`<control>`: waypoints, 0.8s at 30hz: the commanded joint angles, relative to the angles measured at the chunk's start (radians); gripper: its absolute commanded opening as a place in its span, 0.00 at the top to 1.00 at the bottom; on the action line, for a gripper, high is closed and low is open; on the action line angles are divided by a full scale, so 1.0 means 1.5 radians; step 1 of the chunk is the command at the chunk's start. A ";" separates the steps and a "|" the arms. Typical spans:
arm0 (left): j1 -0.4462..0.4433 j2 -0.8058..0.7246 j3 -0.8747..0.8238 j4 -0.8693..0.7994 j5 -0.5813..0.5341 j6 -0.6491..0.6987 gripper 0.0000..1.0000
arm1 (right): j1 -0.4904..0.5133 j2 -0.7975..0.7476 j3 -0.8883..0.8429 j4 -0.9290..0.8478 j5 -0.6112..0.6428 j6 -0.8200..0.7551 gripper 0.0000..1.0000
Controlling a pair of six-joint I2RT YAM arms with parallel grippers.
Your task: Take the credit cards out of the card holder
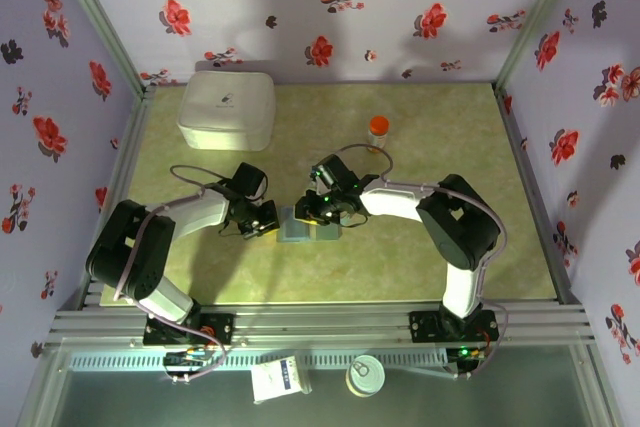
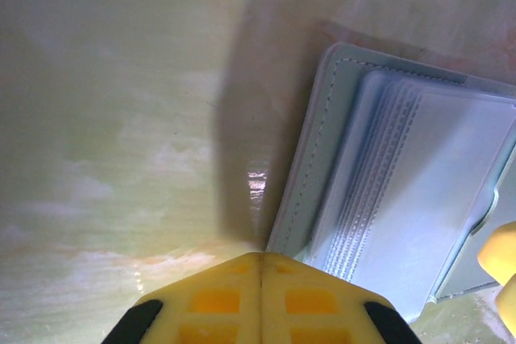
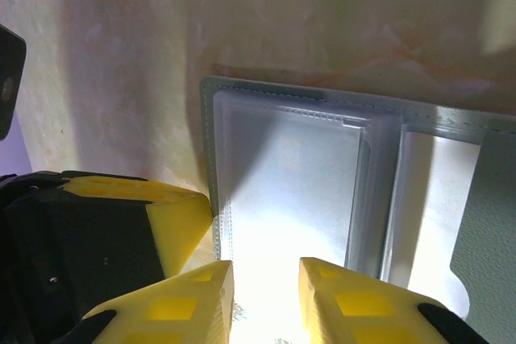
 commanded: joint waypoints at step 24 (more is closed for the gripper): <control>0.002 0.016 0.005 -0.015 -0.004 0.011 0.95 | 0.003 -0.010 -0.018 -0.040 0.049 -0.013 0.75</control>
